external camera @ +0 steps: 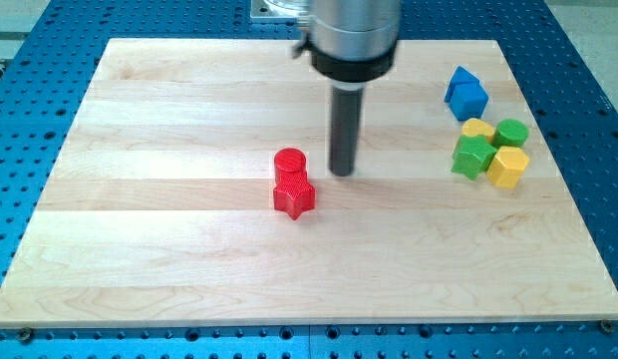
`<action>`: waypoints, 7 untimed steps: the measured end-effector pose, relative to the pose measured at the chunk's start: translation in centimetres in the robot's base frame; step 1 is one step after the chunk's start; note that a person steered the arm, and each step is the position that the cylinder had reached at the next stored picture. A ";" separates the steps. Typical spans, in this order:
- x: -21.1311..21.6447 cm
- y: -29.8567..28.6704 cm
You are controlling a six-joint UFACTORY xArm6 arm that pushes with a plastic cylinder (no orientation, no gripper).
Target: Slightly push the red star to the bottom of the red circle
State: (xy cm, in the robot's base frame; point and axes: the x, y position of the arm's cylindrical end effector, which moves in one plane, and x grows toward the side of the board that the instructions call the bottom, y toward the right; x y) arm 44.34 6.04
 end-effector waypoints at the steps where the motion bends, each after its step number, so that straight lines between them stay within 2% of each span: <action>1: 4.5 2.0; 2: 8.5 0.8; 4: 8.5 -5.6; 7: 8.1 -6.5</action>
State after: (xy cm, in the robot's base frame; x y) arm 52.48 -0.45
